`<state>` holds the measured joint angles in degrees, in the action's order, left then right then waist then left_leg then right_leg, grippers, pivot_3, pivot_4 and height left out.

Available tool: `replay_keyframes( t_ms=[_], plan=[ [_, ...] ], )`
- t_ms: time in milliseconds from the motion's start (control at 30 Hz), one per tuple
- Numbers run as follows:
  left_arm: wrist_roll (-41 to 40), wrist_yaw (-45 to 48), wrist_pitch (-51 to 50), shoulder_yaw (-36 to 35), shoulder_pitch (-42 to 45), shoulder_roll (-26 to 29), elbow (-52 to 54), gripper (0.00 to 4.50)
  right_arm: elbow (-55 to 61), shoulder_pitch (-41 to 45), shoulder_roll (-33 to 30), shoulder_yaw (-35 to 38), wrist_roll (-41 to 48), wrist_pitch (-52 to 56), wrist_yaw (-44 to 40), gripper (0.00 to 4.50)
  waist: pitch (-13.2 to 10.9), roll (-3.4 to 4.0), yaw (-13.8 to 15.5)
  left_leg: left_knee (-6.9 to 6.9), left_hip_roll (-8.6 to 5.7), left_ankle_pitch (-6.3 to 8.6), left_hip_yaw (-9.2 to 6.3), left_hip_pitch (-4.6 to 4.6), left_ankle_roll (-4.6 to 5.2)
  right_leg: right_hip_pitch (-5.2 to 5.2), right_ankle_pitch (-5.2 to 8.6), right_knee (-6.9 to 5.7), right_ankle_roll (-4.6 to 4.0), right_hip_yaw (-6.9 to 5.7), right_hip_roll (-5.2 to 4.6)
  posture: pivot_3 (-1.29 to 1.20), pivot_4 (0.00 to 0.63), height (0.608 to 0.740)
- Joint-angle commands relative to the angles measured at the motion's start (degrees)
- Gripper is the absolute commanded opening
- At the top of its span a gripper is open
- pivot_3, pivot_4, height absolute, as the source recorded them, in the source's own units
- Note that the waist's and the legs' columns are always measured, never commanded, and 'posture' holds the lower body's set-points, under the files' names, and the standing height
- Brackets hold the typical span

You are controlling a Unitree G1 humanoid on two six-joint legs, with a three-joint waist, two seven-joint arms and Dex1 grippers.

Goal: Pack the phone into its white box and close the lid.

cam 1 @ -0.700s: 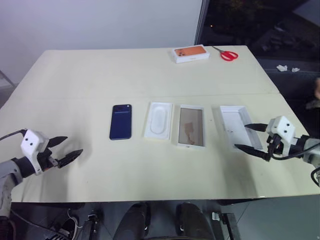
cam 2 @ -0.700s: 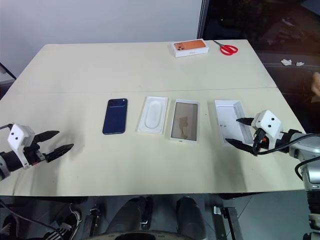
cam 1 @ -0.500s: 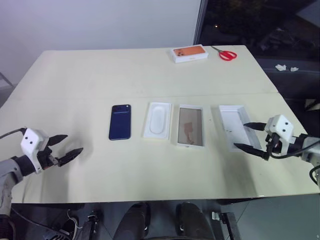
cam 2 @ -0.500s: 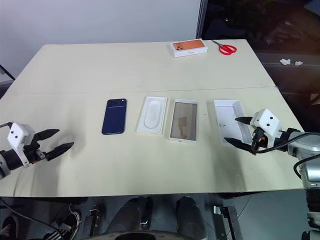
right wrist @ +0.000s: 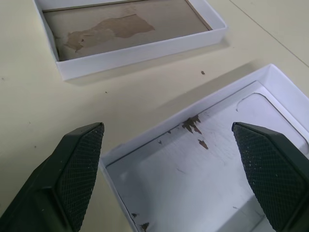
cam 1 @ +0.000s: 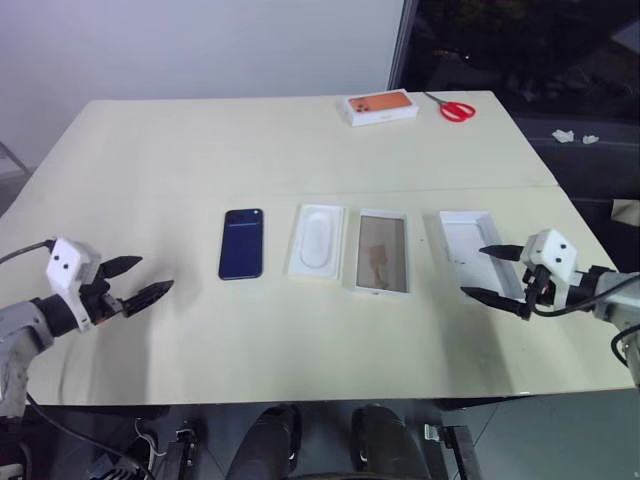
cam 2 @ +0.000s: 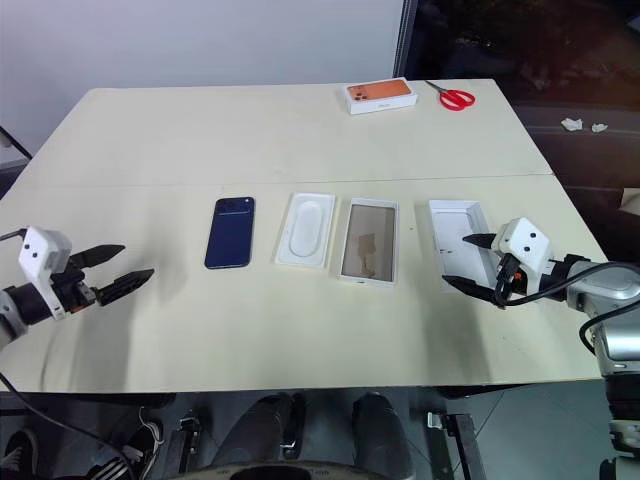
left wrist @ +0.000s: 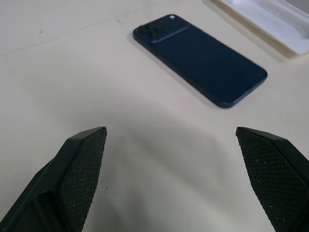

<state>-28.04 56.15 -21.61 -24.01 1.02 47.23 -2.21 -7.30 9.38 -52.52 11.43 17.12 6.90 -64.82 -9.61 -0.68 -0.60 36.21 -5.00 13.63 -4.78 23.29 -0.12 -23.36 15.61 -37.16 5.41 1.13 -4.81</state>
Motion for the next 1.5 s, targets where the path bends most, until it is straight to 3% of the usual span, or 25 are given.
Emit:
replay_keyframes(
  t_ms=[33,167,367,500,800,1100,1400,1500],
  plan=[
    [-3.15,-3.86,-6.41,0.85,3.66,-0.81,5.29,4.50,2.53,2.46,0.16,-0.17,0.61,-0.11,0.31,4.43,0.00,0.00,0.04,0.01,0.00,0.00,0.00,0.00,0.00,0.00,0.00,-0.01,0.00,0.00,0.00,0.00,0.150,0.740],
    [-4.57,-8.97,-13.70,4.95,9.40,-3.95,8.72,4.50,2.77,5.06,0.51,-1.99,0.20,-0.06,0.46,4.43,0.00,-0.01,0.03,0.03,-0.02,0.00,0.00,0.00,0.00,0.01,-0.01,-0.03,0.01,-0.01,0.02,0.00,0.150,0.740],
    [-7.90,-17.73,-24.17,10.35,18.14,-13.38,10.11,4.50,2.75,8.39,1.47,-4.89,-0.69,-0.57,0.59,4.43,-0.01,-0.03,0.04,0.07,-0.02,-0.01,-0.01,0.01,-0.01,0.00,-0.01,-0.07,0.02,-0.02,0.06,0.00,0.150,0.740],
    [-4.42,-22.91,-25.38,16.31,23.05,-20.18,5.93,4.50,4.38,10.42,2.27,-6.34,-0.81,0.12,0.66,4.43,-0.01,-0.04,0.07,0.11,-0.03,-0.02,-0.01,0.01,-0.01,0.01,-0.01,-0.09,0.02,-0.02,0.09,0.00,0.150,0.740],
    [-9.97,-30.10,-34.05,12.59,34.48,-33.72,-8.98,4.50,5.94,11.63,3.43,-8.08,-1.35,0.65,1.40,4.43,-0.03,-0.08,0.24,0.27,-0.04,-0.03,-0.02,0.05,-0.02,0.01,-0.01,-0.17,0.03,-0.04,0.11,0.00,0.150,0.740],
    [-10.87,-33.07,-40.67,10.05,40.74,-38.16,-20.32,4.50,6.32,11.45,3.86,-8.34,-1.62,0.52,1.92,4.43,-0.06,-0.13,0.18,0.50,-0.05,-0.05,-0.02,0.08,-0.07,0.06,-0.01,-0.23,0.04,-0.08,0.14,0.00,0.150,0.740],
    [-10.43,-33.30,-41.21,9.97,39.99,-40.29,-20.72,4.50,6.31,11.12,3.92,-7.90,-1.97,0.22,1.97,4.43,-0.04,-0.11,0.84,0.76,-0.06,-0.03,-0.02,0.08,-0.06,0.22,-0.01,-0.24,0.05,-0.08,0.13,0.00,0.150,0.740],
    [-10.94,-34.77,-41.57,7.98,39.77,-41.05,-21.88,3.67,6.11,11.15,3.92,-7.88,-2.02,0.04,1.91,4.50,-0.04,-0.11,1.29,0.79,-0.07,-0.02,-0.01,0.08,-0.06,0.22,-0.01,-0.24,0.05,-0.07,0.12,0.00,0.150,0.740]
  ],
)
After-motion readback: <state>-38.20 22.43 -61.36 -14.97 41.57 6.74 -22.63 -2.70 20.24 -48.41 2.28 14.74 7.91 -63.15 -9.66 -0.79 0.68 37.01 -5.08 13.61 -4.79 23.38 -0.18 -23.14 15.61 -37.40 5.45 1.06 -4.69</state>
